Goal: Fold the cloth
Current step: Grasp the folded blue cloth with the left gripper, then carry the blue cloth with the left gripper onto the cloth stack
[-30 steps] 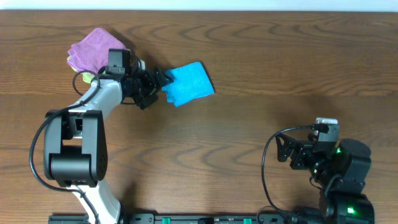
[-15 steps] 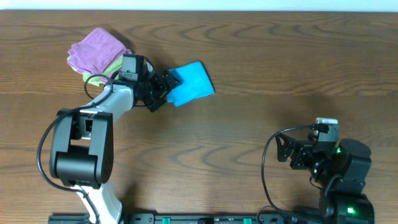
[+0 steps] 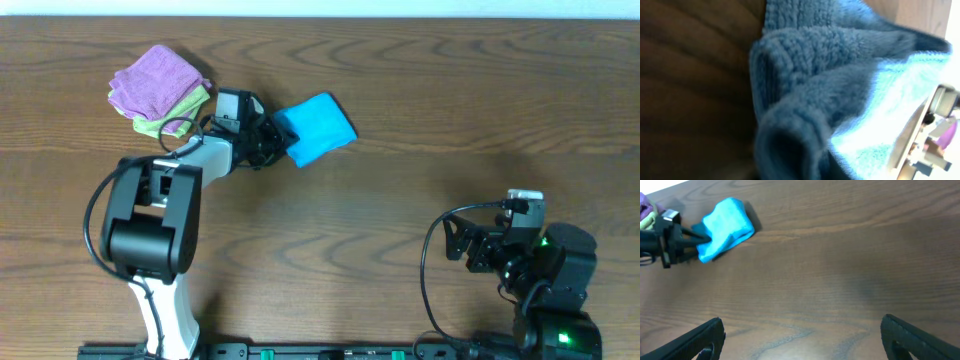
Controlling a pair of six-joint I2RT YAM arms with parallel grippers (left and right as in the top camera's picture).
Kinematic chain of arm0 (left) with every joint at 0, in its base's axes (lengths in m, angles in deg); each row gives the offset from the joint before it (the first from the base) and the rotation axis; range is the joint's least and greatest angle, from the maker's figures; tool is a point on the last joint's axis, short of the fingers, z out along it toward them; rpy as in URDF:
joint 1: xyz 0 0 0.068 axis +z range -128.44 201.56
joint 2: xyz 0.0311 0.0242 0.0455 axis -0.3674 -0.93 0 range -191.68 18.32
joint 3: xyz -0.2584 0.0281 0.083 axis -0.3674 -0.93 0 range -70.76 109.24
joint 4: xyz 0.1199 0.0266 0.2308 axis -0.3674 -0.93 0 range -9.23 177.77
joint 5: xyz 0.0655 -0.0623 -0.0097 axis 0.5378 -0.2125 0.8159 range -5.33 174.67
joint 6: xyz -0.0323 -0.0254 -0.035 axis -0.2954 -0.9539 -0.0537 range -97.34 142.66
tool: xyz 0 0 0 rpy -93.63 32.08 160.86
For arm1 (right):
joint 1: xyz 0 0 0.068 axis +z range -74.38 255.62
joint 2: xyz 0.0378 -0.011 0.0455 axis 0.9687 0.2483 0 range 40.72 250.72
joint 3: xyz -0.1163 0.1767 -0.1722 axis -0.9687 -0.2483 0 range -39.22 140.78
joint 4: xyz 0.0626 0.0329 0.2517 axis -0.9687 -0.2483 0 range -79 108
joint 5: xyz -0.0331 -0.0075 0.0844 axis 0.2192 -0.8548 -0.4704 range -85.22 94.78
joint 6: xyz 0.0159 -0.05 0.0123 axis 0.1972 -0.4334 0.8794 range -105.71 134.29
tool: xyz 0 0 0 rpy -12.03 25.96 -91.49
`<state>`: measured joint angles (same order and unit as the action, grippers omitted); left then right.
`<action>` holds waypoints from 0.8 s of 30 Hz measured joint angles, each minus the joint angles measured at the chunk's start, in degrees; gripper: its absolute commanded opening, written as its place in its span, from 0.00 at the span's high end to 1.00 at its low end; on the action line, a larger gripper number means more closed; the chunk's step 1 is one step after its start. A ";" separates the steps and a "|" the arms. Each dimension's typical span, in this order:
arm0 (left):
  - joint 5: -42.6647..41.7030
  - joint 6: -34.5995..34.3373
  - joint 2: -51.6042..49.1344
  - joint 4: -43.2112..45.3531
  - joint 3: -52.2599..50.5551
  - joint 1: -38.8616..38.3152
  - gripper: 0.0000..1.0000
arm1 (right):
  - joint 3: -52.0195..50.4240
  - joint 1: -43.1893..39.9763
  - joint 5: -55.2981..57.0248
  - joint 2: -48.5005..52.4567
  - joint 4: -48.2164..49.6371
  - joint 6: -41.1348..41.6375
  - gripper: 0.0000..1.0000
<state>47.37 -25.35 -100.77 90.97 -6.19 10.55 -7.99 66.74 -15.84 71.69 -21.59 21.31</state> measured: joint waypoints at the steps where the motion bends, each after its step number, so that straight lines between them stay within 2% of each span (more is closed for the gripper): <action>1: -0.68 0.00 -0.44 0.87 0.02 0.00 0.94 | 0.00 0.00 -0.02 0.02 0.00 0.00 0.01; 6: -2.71 -0.02 -1.81 5.88 -0.09 0.02 0.94 | 0.00 0.00 -0.02 0.00 -0.02 0.00 0.01; 11: -3.72 0.00 -1.99 4.98 1.25 0.79 0.94 | -0.02 0.00 -0.02 0.00 -0.02 0.00 0.01; 14: -3.50 0.11 -1.84 2.05 6.01 2.03 0.94 | 0.00 0.00 -0.02 0.00 -0.02 0.00 0.01; 19: -1.14 1.14 0.31 -9.35 20.02 6.16 0.95 | -0.02 0.00 -0.02 0.02 0.00 0.00 0.01; 24: 2.62 3.43 1.81 -16.31 29.79 10.93 0.94 | 0.00 0.00 -0.02 0.00 -0.02 0.00 0.01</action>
<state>50.00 -21.92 -98.95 74.67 23.60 21.48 -7.99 66.74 -15.86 71.69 -21.62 21.31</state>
